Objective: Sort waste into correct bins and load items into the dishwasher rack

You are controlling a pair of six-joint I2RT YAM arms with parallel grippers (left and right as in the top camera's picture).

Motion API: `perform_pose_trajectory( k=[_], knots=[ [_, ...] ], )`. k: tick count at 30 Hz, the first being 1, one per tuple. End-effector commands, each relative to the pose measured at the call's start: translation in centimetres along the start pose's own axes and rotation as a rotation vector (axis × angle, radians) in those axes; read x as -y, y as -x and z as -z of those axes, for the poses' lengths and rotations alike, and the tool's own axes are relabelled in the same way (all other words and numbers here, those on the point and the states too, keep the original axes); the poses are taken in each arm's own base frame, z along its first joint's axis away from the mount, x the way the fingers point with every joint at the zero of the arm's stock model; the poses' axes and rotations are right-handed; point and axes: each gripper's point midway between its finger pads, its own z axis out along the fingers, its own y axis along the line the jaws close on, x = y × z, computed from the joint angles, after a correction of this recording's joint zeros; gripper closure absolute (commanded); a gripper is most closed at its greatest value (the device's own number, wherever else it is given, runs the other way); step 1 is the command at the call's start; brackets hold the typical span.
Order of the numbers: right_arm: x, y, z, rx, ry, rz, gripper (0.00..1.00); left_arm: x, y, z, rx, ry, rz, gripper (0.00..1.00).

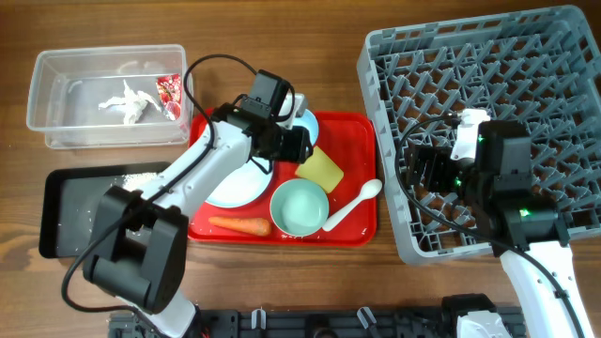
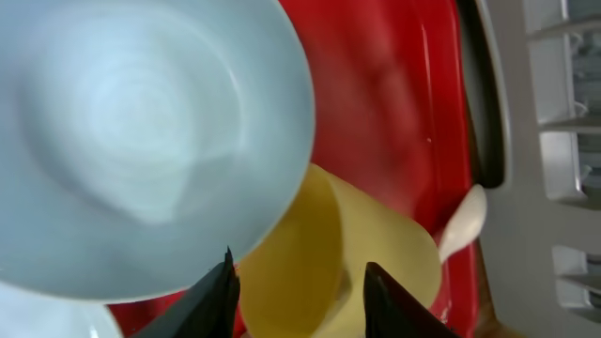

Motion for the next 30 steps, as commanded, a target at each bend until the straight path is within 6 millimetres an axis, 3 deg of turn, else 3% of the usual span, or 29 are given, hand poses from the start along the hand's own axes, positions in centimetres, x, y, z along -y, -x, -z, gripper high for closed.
perform_pose_trajectory(
  k=[1,10,13,21,26,30],
  knots=[
    [0.3,0.3,0.3,0.014,-0.019,-0.008,0.02,2.2,-0.7,-0.1,-0.041,-0.115,-0.047,0.6],
    [0.3,0.0,0.3,0.001,-0.021,-0.01,0.01,1.5,-3.1,-1.1,-0.123,-0.103,-0.012,0.67],
    [0.3,0.0,0.3,0.001,-0.021,-0.01,0.01,2.7,-3.4,-1.1,-0.136,-0.152,-0.022,0.8],
    [0.3,0.0,0.3,0.001,-0.021,-0.01,0.0,5.4,-5.1,-3.4,-0.184,-0.174,-0.077,0.78],
    [0.3,0.0,0.3,0.001,-0.021,-0.01,0.01,6.2,-4.5,-4.1,-0.162,-0.186,-0.055,0.79],
    [0.3,0.0,0.3,0.0,-0.021,-0.011,0.0,6.6,-3.4,-4.2,-0.12,-0.201,-0.045,0.95]
  ],
)
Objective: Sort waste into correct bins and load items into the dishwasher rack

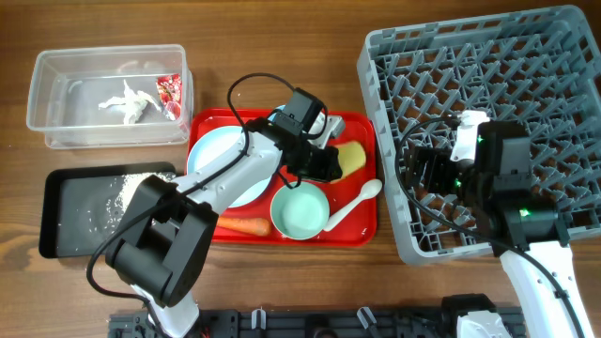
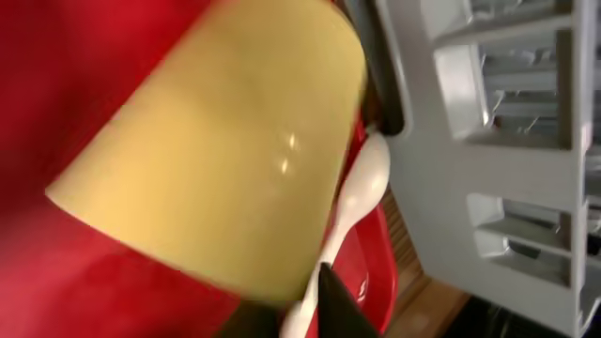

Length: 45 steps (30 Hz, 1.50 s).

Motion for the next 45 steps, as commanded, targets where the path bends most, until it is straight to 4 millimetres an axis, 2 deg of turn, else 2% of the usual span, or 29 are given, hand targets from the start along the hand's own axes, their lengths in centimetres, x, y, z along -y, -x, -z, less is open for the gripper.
perform_pose_trajectory(
  k=[1,8,13,15,17,21,31,39,45],
  knots=[
    [0.2,0.4,0.3,0.015,-0.018,-0.005,0.0,0.0,-0.1,-0.5,-0.003,-0.012,0.028,0.96],
    [0.3,0.3,0.3,0.011,-0.019,-0.006,0.0,0.3,0.4,-0.1,0.019,-0.019,0.015,0.96],
    [0.2,0.3,0.3,0.013,-0.018,-0.006,0.0,0.9,1.6,1.5,0.085,-0.001,-0.016,0.96],
    [0.2,0.3,0.3,0.013,-0.018,-0.006,0.0,0.3,2.0,1.5,0.109,0.038,0.009,0.96],
    [0.2,0.3,0.3,0.012,-0.015,-0.006,0.0,-0.4,2.8,1.6,0.149,0.082,0.05,0.88],
    [0.2,0.3,0.3,0.012,-0.015,-0.006,0.0,0.2,4.3,1.8,0.208,0.056,0.045,0.8],
    [0.2,0.3,0.3,0.012,-0.015,-0.006,0.0,0.4,4.9,0.9,0.24,0.07,0.093,0.71],
    [0.2,0.3,0.3,0.012,-0.015,-0.006,0.0,-0.9,5.3,0.8,0.287,0.123,0.291,0.65],
    [0.2,0.3,0.3,0.011,-0.014,-0.006,0.0,-0.5,5.3,-1.3,0.282,0.117,0.276,0.61]
  ],
)
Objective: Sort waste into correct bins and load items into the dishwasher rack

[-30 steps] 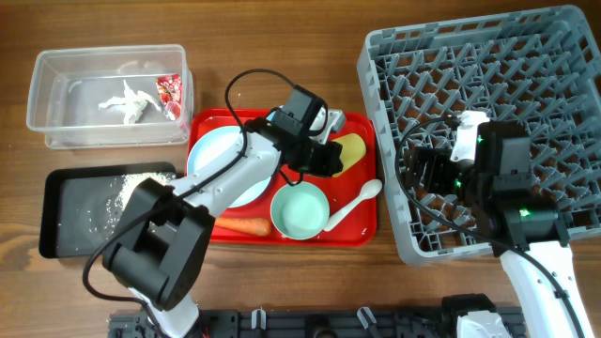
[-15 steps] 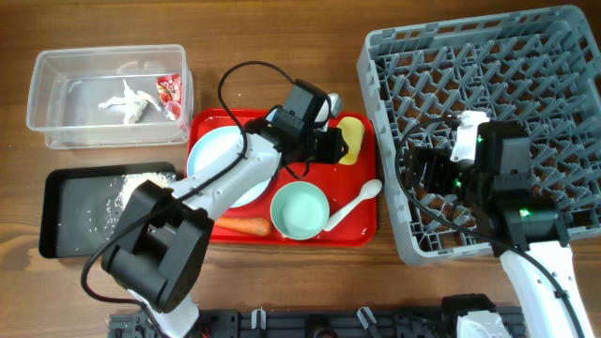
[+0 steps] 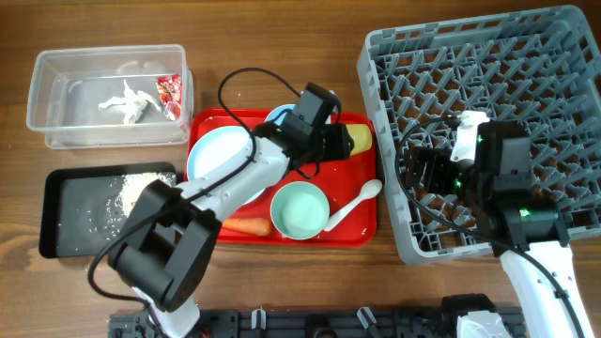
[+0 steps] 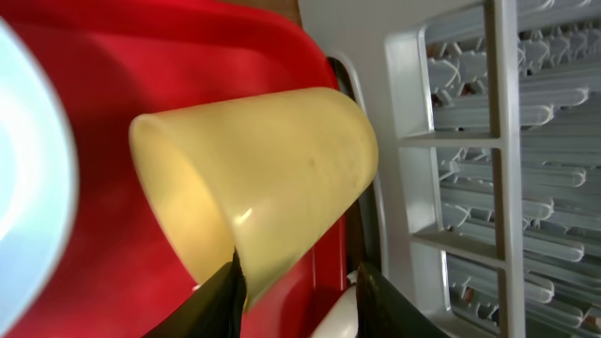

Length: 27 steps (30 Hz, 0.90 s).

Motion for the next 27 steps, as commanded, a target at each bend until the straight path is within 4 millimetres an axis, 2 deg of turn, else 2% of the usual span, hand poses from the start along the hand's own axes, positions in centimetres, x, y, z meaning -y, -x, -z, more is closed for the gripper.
perform_pose_trajectory(
  k=[1,4,8,13,18,23,27],
  knots=[
    [0.2,0.3,0.3,0.013,-0.014,-0.006,0.0,-0.5,-0.8,-1.7,-0.009,0.019,0.009,0.62],
    [0.2,0.3,0.3,0.011,-0.014,-0.006,0.0,-0.3,-0.5,-1.8,0.001,0.013,0.006,0.82],
    [0.1,0.3,0.3,0.01,-0.011,-0.006,0.0,-0.4,-0.5,-1.8,0.006,0.021,0.003,0.95],
    [0.2,0.1,0.3,0.004,-0.013,-0.007,0.0,-0.2,-0.5,-0.9,0.004,0.022,-0.023,0.96],
    [0.2,0.1,0.3,0.005,-0.012,-0.007,0.0,1.3,-0.1,2.6,0.035,0.006,-0.066,0.96],
    [0.2,0.1,0.3,0.004,-0.013,-0.006,0.0,1.5,-0.7,4.4,0.019,0.019,-0.06,0.96],
    [0.2,0.1,0.3,0.005,-0.012,-0.007,0.0,2.0,-0.9,6.8,0.029,0.021,-0.109,0.96]
  ],
)
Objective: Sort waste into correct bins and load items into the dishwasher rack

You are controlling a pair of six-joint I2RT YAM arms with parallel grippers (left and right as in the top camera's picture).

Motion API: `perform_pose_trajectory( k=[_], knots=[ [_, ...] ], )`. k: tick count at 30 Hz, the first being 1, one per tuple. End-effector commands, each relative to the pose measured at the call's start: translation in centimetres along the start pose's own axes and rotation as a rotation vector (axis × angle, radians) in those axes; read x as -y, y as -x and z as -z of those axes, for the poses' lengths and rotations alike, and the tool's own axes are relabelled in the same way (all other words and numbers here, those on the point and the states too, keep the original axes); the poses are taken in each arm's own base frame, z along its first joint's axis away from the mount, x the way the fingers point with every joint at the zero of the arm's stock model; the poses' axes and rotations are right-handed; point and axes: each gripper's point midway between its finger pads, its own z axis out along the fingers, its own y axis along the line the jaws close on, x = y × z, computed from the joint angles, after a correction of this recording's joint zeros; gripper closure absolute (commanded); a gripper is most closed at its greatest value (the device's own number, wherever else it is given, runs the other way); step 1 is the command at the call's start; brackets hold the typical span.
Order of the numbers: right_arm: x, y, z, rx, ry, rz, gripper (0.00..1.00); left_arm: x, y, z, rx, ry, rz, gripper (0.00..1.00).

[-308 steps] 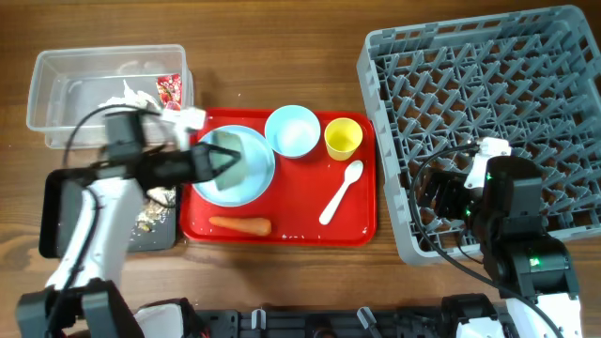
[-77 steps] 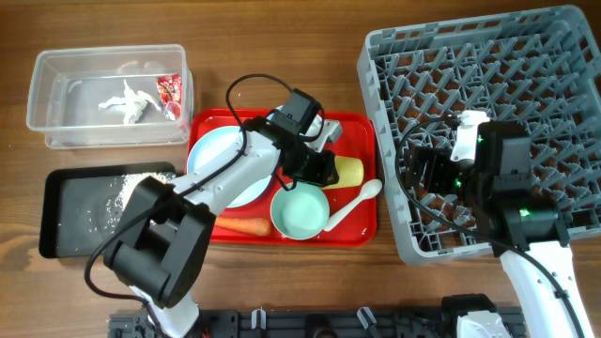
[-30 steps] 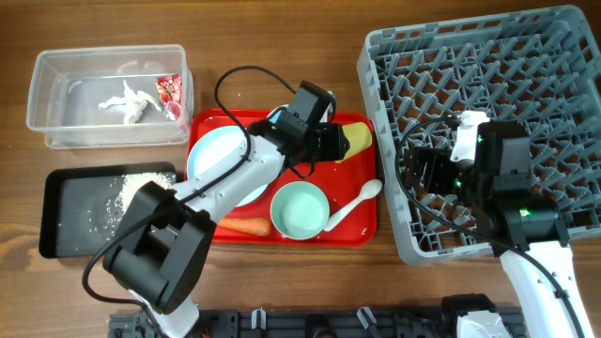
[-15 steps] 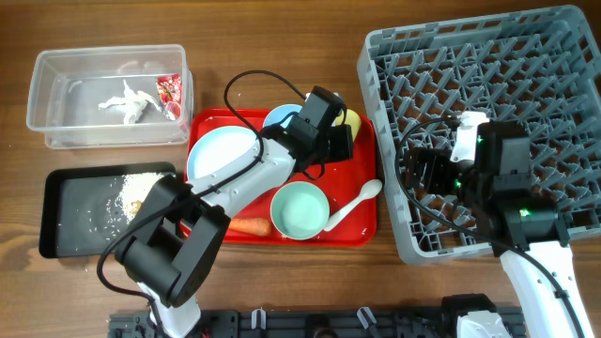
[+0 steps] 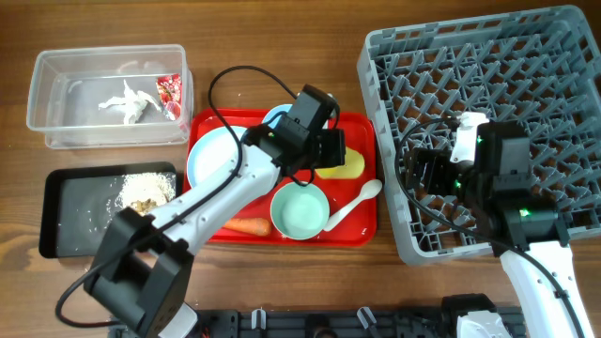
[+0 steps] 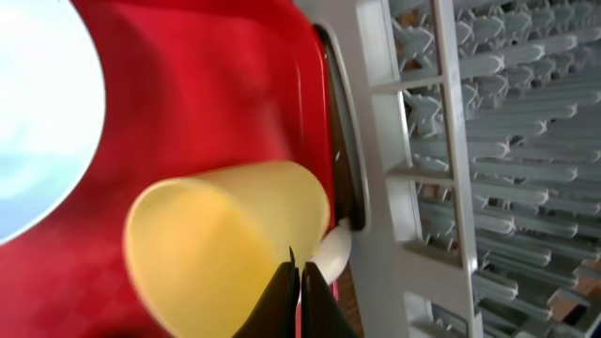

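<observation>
A yellow cup (image 5: 342,165) lies at the right side of the red tray (image 5: 205,229). My left gripper (image 5: 326,152) is shut on its rim. In the left wrist view the two black fingertips (image 6: 291,293) pinch the wall of the yellow cup (image 6: 211,249), one inside and one outside. The white spoon (image 6: 331,252) shows just behind the cup. The grey dishwasher rack (image 5: 554,113) stands on the right. My right gripper (image 5: 421,173) hangs open over the rack's left edge, holding nothing.
On the tray are a pale blue plate (image 5: 212,158), a smaller dish (image 5: 280,117) behind it, a teal bowl (image 5: 299,208), a white spoon (image 5: 353,201) and a carrot (image 5: 238,225). A clear bin (image 5: 56,122) holds tissue and a red wrapper. A black tray (image 5: 70,211) holds food scraps.
My left gripper was open with its fingers either side of the cup's wall; now it is shut on the rim. The cup sits a little nearer the tray's middle right. The right arm is unchanged.
My left gripper was open over the plates with the yellow cup beside them mid-tray. Then it was further right against the cup. Then the cup lay at the tray's back right corner between open fingers. Now the fingers pinch its rim.
</observation>
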Motion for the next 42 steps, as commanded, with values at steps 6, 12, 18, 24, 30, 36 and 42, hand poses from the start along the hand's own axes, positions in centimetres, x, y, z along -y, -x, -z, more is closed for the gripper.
perform_pose_trajectory(
  k=[6,12,18,24,30,36,42],
  knots=[
    [0.1,0.4,0.3,0.018,-0.01,-0.005,0.0,-0.4,-0.8,2.4,-0.006,0.04,-0.052,0.94],
    [0.1,0.4,0.3,0.016,-0.01,-0.005,0.0,-2.5,-1.2,2.2,-0.025,0.118,-0.027,0.73],
    [0.1,0.4,0.3,0.016,-0.01,-0.005,0.0,-4.4,-2.6,-0.7,-0.108,0.168,-0.003,0.61],
    [0.1,0.4,0.3,0.014,-0.011,-0.006,0.0,-3.8,-2.4,-3.5,-0.122,0.105,0.001,0.6],
    [0.1,0.3,0.3,0.011,-0.012,-0.005,0.0,-2.0,-0.2,-4.2,-0.035,0.024,-0.034,0.88],
    [0.1,0.3,0.3,0.011,-0.011,-0.006,0.0,-0.7,0.5,-4.2,-0.006,-0.028,-0.047,0.92],
    [0.1,0.3,0.3,0.011,-0.011,-0.006,0.0,-0.2,0.3,-4.3,-0.007,-0.042,-0.04,0.77]
  ],
)
